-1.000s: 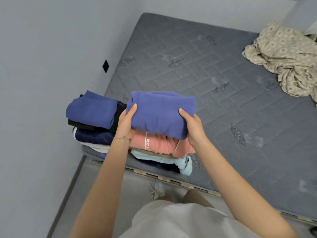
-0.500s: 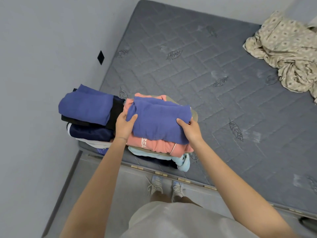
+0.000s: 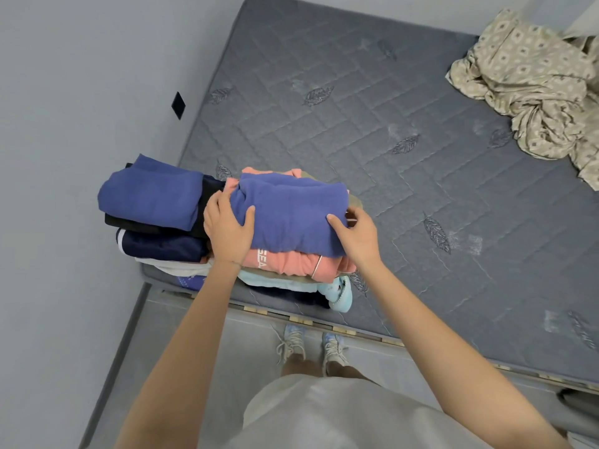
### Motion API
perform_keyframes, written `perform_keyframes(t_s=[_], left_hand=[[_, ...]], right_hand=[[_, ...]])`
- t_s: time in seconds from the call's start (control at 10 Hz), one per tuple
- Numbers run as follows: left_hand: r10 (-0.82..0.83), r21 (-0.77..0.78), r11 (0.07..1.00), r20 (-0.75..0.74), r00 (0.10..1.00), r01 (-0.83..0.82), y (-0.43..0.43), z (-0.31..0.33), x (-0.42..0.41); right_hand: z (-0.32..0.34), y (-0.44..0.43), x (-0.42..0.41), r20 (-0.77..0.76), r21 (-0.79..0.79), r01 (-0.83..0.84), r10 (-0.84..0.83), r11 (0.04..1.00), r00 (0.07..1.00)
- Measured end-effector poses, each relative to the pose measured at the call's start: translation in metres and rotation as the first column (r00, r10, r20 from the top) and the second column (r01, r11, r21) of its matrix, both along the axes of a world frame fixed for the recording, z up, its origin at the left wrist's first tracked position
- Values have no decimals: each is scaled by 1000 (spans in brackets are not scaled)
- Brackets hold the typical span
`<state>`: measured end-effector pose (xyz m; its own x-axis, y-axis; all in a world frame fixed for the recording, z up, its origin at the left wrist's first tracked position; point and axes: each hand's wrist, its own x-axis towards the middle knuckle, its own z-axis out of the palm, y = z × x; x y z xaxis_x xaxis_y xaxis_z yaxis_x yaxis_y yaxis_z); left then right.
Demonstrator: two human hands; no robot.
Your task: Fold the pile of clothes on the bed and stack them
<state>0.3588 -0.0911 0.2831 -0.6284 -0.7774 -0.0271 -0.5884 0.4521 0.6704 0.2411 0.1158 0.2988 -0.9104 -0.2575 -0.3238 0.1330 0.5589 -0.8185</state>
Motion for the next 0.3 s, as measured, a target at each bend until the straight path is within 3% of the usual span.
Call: perform_keyframes(t_s=[0.3], left_hand=[[-187,-114,973,117,975,200,12,-4,-2]], right_hand=[[11,14,10,-23,83,28,-26,996,999]])
